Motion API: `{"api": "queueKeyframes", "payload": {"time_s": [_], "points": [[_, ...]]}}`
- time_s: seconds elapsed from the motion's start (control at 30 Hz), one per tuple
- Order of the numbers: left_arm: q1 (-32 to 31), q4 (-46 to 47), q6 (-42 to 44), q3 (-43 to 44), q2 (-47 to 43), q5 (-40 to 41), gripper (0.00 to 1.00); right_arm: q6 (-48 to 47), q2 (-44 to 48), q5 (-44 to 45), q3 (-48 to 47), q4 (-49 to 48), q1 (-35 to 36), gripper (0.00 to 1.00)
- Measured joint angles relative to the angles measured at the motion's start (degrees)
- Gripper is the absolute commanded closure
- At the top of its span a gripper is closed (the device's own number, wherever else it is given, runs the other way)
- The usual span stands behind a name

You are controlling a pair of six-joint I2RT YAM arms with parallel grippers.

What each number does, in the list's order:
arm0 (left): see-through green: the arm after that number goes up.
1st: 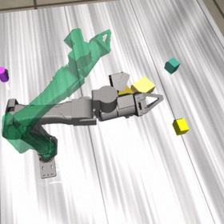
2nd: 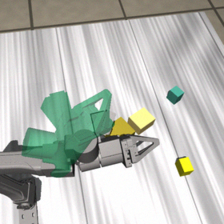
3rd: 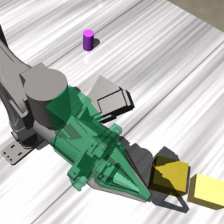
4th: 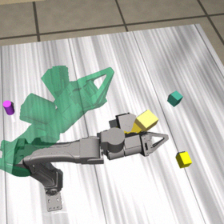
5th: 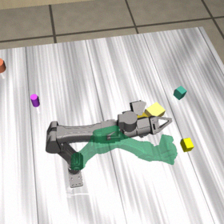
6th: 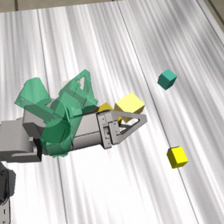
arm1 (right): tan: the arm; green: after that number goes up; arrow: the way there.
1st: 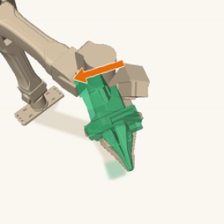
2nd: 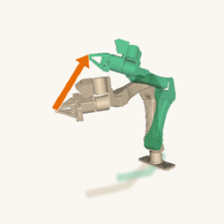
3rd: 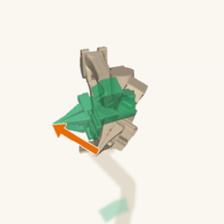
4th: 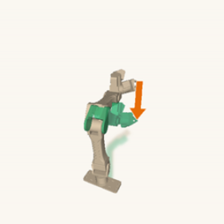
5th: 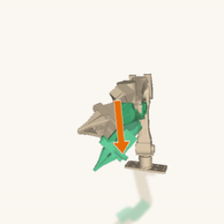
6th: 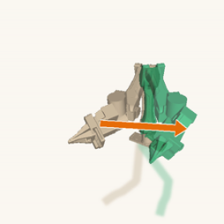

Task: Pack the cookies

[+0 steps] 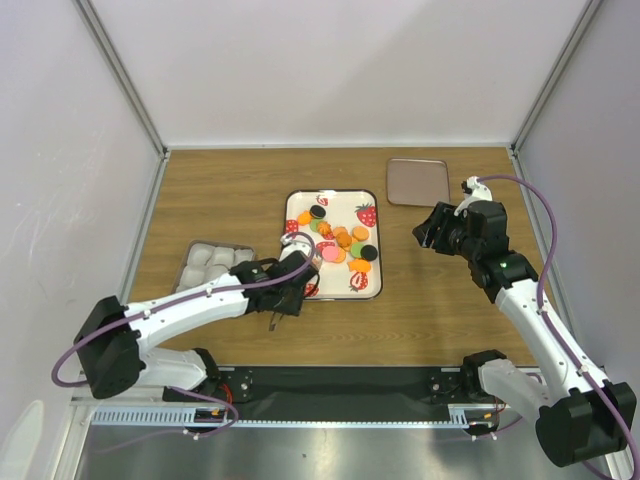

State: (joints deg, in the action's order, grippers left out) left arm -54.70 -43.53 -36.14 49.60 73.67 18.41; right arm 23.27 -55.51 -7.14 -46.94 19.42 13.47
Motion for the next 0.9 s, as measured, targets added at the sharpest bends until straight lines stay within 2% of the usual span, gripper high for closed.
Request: {"api": "queueKeyframes", "payload": {"time_s": [0.57, 0.7, 0.9], "points": [[7.6, -6.4, 0.3, 6.0, -10.4, -1.4, 0.61, 0.0, 0.1, -0.5, 0.0, 0.0, 0.0, 0.43], [14.1, -9.1, 0.7, 6.6, -14.4, -1.5, 0.6, 0.0, 0.1, -0.9, 0.0, 0.0, 0.0, 0.44], [27.6, -12.0, 1.7, 6.8, -18.9, -2.1, 0.59, 0.0, -0.2, -1.4, 0.1, -0.1, 0.0, 0.44]]}}
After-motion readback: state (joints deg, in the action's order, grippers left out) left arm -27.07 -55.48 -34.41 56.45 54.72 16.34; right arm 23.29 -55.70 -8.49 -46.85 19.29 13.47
